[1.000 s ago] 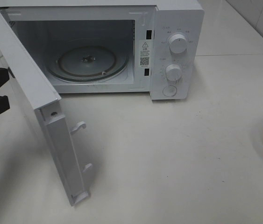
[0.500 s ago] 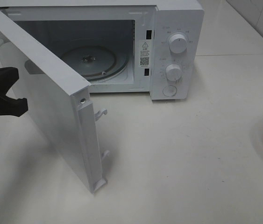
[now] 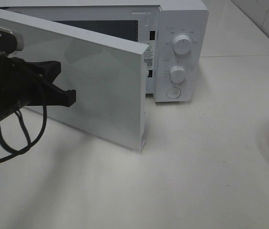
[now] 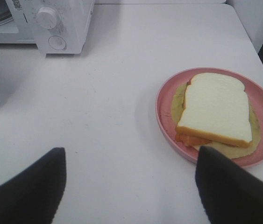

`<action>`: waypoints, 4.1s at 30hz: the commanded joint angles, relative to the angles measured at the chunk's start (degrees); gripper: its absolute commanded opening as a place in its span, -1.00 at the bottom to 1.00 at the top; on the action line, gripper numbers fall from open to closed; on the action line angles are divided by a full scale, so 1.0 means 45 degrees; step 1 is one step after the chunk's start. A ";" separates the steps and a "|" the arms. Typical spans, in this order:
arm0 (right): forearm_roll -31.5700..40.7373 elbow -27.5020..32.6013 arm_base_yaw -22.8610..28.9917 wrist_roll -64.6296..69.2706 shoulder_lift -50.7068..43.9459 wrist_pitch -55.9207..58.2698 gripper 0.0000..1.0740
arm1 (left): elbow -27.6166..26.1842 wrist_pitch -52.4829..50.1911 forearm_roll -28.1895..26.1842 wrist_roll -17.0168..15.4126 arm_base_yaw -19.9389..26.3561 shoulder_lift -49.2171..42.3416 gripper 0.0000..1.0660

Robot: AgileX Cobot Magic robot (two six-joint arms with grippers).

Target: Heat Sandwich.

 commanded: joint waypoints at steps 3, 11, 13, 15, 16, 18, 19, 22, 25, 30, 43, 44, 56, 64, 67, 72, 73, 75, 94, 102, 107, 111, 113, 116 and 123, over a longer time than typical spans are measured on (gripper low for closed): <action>-0.0064 -0.0013 0.0038 0.0115 -0.0331 -0.0051 0.38 | -0.1057 -0.0178 -0.1668 0.1426 -0.0700 0.0700 -1.00; -0.0064 -0.0013 0.0038 0.0115 -0.0331 -0.0051 0.38 | -0.2597 -0.0051 -0.2827 0.3069 -0.1401 0.1668 -1.00; -0.0064 -0.0013 0.0038 0.0115 -0.0331 -0.0051 0.38 | -0.2814 -0.0051 -0.3043 0.3400 -0.1490 0.1795 -1.00; -0.0064 -0.0013 0.0038 0.0115 -0.0331 -0.0051 0.38 | -0.3361 -0.0013 -0.3934 0.4609 -0.1795 0.2126 -1.00; -0.0064 -0.0013 0.0038 0.0115 -0.0331 -0.0051 0.38 | -0.3361 -0.0013 -0.3934 0.4609 -0.1795 0.2126 -1.00; -0.0064 -0.0013 0.0038 0.0115 -0.0331 -0.0051 0.38 | -0.3731 0.0038 -0.4520 0.5615 -0.1961 0.2343 -1.00; -0.0064 -0.0013 0.0038 0.0115 -0.0331 -0.0051 0.38 | -0.4176 0.0293 -0.4978 0.6557 -0.2126 0.2597 -1.00; -0.0064 -0.0013 0.0038 0.0115 -0.0331 -0.0051 0.38 | -0.4545 0.0369 -0.5373 0.7499 -0.2292 0.2814 -1.00; -0.0064 -0.0013 0.0038 0.0115 -0.0331 -0.0051 0.38 | -0.5335 0.0331 -0.6048 1.0008 -0.2508 0.3310 -1.00; -0.0064 -0.0013 0.0038 0.0115 -0.0331 -0.0051 0.38 | -0.6010 0.0306 -0.6443 1.2287 -0.2508 0.3794 -1.00; -0.0064 -0.0013 0.0038 0.0102 -0.0331 -0.0051 0.38 | -0.6748 -0.0407 -0.6825 1.4439 -0.2432 0.4635 -1.00; -0.0064 -0.0013 0.0038 0.0102 -0.0331 -0.0051 0.38 | -0.6748 -0.0407 -0.6825 1.4439 -0.2432 0.4635 -1.00; -0.0064 -0.0013 0.0038 0.0102 -0.0331 -0.0051 0.38 | -0.9206 -0.0484 -0.8582 1.4388 -0.1744 0.6010 -1.00; -0.0064 -0.0013 0.0038 0.0115 -0.0331 -0.0051 0.38 | -0.9346 -0.0458 -0.8709 1.4146 -0.1515 0.6061 -1.00; -0.0064 -0.0013 0.0038 0.0115 -0.0331 -0.0051 0.38 | -0.9346 -0.0458 -0.8722 1.4146 -0.1515 0.6061 -1.00; -0.0064 -0.0013 0.0038 0.0115 -0.0331 -0.0051 0.38 | -0.9346 -0.0407 -0.8734 1.4146 -0.1617 0.6048 -1.00; -0.0064 -0.0013 0.0038 0.0115 -0.0331 -0.0051 0.38 | -0.9346 -0.0407 -0.8925 1.4146 -0.1630 0.6010 -1.00; -0.0064 -0.0013 0.0038 0.0115 -0.0331 -0.0051 0.38 | -0.9346 -0.0407 -0.9409 1.4146 -0.1630 0.5921 -1.00; -0.0064 -0.0013 0.0038 0.0115 -0.0331 -0.0051 0.38 | -0.8824 0.1108 -1.2962 1.4158 -0.1961 0.4214 -1.00; -0.0064 -0.0013 0.0038 0.0115 -0.0331 -0.0051 0.38 | -0.7423 0.2687 -1.3560 1.3649 -0.2432 0.2623 -1.00; -0.0064 -0.0013 0.0038 0.0102 -0.0331 -0.0051 0.38 | -0.6825 0.4673 -1.4260 1.3687 -0.2419 0.1592 -1.00; -0.0064 -0.0013 0.0038 0.0102 -0.0331 -0.0051 0.38 | -0.6583 0.6366 -1.4337 1.3687 -0.2419 0.0917 -1.00; -0.0064 -0.0013 0.0038 0.0102 -0.0331 -0.0051 0.38 | -0.6557 0.7499 -1.4375 1.3687 -0.2406 0.0573 -1.00; -0.0064 -0.0013 0.0038 0.0102 -0.0331 -0.0051 0.38 | -0.6557 0.8658 -1.4349 1.3713 -0.2406 0.0318 -1.00; -0.0064 -0.0013 0.0038 0.0102 -0.0331 -0.0051 0.38 | -0.6557 1.1714 -1.3764 1.4057 -0.2114 -0.0064 -1.00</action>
